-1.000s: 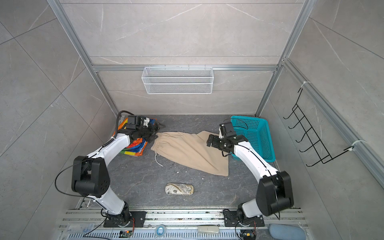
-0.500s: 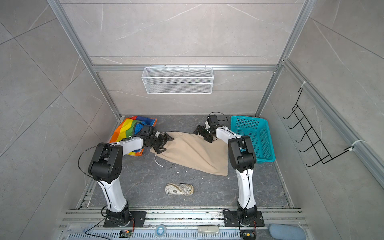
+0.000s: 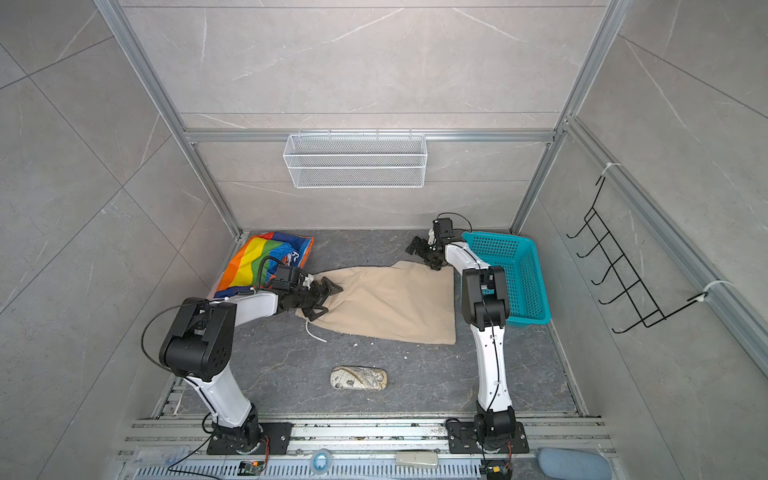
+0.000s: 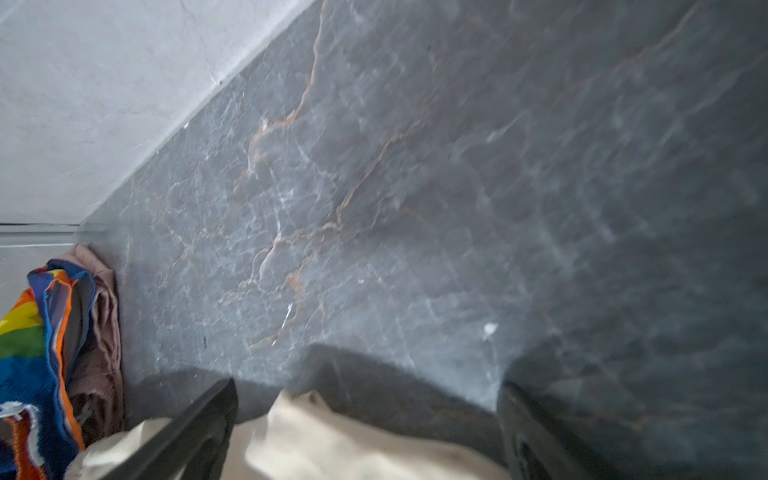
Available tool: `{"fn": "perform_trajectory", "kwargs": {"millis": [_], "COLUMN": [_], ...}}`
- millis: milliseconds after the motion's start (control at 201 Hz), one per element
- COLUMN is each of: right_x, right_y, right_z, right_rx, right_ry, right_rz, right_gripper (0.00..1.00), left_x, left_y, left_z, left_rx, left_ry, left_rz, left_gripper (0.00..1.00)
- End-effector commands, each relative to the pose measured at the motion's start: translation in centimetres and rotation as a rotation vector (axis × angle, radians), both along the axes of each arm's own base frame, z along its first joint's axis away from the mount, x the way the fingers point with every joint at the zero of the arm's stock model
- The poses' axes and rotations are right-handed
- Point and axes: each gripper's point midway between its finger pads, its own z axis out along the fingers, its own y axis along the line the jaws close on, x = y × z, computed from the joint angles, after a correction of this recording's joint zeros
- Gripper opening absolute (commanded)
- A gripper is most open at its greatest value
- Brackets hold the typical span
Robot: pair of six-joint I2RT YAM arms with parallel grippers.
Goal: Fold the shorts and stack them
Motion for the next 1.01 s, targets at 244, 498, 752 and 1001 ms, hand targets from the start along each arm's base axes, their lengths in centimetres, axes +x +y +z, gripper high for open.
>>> {"fn": "perform_trajectory", "kwargs": {"millis": [244, 498, 752, 1001], "right_x": [-4.5, -12.7, -18.3, -20.6], "right_y": [2.6, 4.3, 3.3, 3.2], "right_z": [10.1, 9.1, 5.5, 2.9], "right_rx": [-0.038, -0.093, -0.066, -0.038], "right_ry": [-0.098, -0.051, 0.036, 0.094], "right_rz": [0.096, 0.211, 0.216, 0.223], "right_gripper": [0.99, 0.99, 0.99, 0.99], "left_x": [2.5, 1.9, 0.1, 0.8], "left_y": [1.5, 6.9, 8.9, 8.4], "left_z": [9.8, 7.6, 4.1, 1.2], "left_rx": [0.180, 0.421, 0.566, 0.548], "left_ry": [-0.176, -0.117, -0.009, -0.007], "left_rz": [-0.042, -0.081, -0.173, -0.188], "left_gripper": [0.99, 0.99, 0.93, 0.89]}}
